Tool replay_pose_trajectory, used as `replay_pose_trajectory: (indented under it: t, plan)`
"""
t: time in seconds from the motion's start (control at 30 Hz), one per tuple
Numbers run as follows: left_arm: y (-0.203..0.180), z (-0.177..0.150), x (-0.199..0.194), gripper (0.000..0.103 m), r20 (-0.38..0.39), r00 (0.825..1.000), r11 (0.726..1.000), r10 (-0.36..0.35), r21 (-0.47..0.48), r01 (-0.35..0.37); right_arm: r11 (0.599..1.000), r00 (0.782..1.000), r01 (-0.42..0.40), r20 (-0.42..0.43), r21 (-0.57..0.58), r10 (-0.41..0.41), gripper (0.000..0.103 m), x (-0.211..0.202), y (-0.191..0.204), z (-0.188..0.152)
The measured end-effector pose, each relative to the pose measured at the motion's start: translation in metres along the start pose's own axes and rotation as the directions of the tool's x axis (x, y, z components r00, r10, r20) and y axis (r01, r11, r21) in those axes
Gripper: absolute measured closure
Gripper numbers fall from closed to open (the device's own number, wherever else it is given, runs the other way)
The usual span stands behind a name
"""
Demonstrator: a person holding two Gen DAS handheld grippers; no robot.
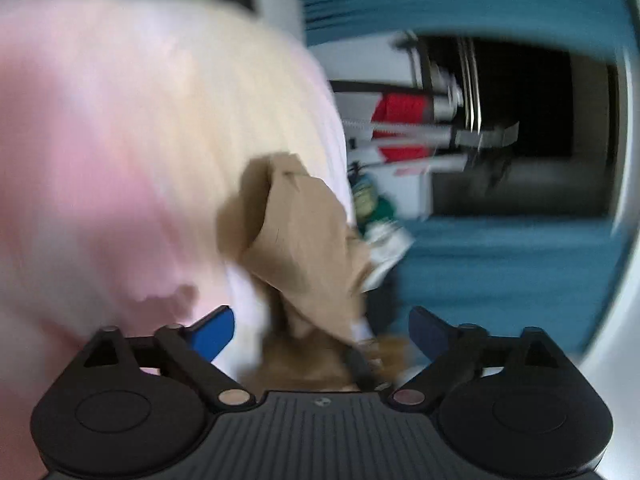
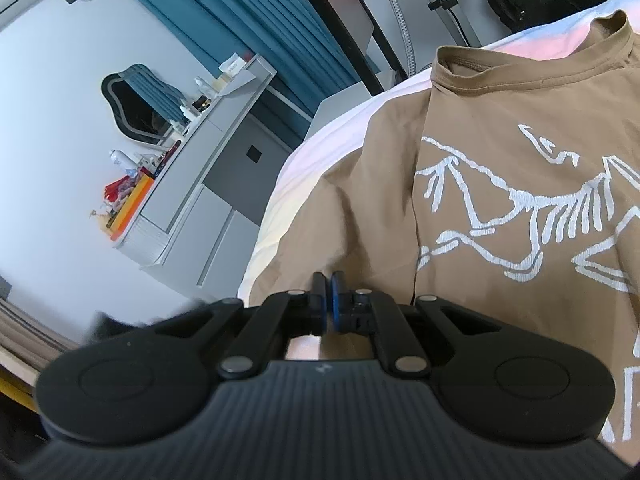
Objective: Fold clothes
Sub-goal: 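Grasp the T-shirt side with the right gripper while the left gripper holds the hem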
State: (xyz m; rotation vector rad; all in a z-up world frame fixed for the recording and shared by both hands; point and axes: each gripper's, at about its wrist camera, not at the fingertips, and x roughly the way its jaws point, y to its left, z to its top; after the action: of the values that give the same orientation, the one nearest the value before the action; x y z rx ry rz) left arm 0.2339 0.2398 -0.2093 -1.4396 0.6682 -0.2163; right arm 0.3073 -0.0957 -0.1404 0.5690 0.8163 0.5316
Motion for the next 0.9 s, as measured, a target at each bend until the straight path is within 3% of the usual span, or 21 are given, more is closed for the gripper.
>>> replay_pose_trajectory:
  t: [0.1, 0.23, 0.27, 0.33, 0.37, 0.4, 0.43, 0.5, 0.6, 0.73, 0.8, 0.9]
  plan:
    - [0.019, 0.0, 0.022, 0.007, 0.005, 0.998, 0.991, -0.061, -0.12, 0.061, 1.0, 1.0, -0.008, 0.003, -0.006, 0.008, 0.098, -0.003, 0.002, -0.004]
    - [0.022, 0.013, 0.056, 0.012, 0.046, 0.989, 0.977, -0.142, -0.155, 0.147, 1.0, 1.0, -0.011, 0.019, -0.022, 0.012, 0.098, -0.006, 0.004, -0.009]
    - [0.022, 0.018, 0.062, 0.015, 0.066, 0.987, 0.975, -0.15, -0.155, 0.158, 0.999, 1.0, -0.004, 0.023, -0.033, 0.005, 0.098, -0.006, 0.004, -0.011]
    - [0.018, 0.032, 0.073, 0.028, 0.075, 0.993, 0.994, -0.087, -0.053, 0.091, 0.998, 1.0, 0.008, 0.025, -0.054, -0.007, 0.098, -0.005, 0.006, -0.017]
    - [0.018, 0.038, 0.076, 0.045, 0.072, 0.996, 0.998, -0.061, -0.023, 0.063, 0.998, 1.0, 0.01, 0.021, -0.068, -0.008, 0.098, -0.004, 0.006, -0.021]
    - [0.017, 0.043, 0.079, 0.052, 0.07, 0.997, 0.999, -0.037, 0.005, 0.036, 0.996, 1.0, 0.012, 0.013, -0.09, -0.011, 0.098, -0.003, 0.007, -0.026]
    - [0.018, 0.048, 0.082, 0.054, 0.063, 0.998, 1.0, -0.031, 0.009, 0.03, 0.993, 1.0, 0.016, 0.004, -0.12, -0.015, 0.098, 0.0, 0.009, -0.031]
    - [0.013, 0.053, 0.088, 0.054, 0.054, 0.998, 0.999, -0.029, 0.034, 0.027, 0.98, 0.999, 0.03, -0.02, -0.195, -0.035, 0.099, 0.008, 0.015, -0.045]
    - [-0.005, 0.063, 0.09, 0.056, 0.06, 0.998, 0.989, -0.001, 0.144, -0.008, 0.948, 0.996, 0.057, -0.047, -0.312, -0.075, 0.099, 0.021, 0.023, -0.068]
    - [-0.027, 0.062, 0.077, 0.054, 0.113, 0.993, 0.949, -0.018, 0.315, -0.018, 0.928, 0.99, 0.075, -0.082, -0.366, -0.112, 0.101, 0.035, 0.024, -0.091]
    - [-0.031, 0.067, 0.071, 0.046, 0.12, 0.991, 0.95, -0.065, 0.312, 0.024, 0.916, 0.99, 0.075, -0.083, -0.394, -0.117, 0.1, 0.037, 0.026, -0.099]
    - [-0.024, 0.075, 0.059, 0.037, 0.195, 0.975, 0.961, -0.102, 0.274, 0.046, 0.896, 0.99, 0.075, -0.074, -0.438, -0.12, 0.1, 0.037, 0.028, -0.109]
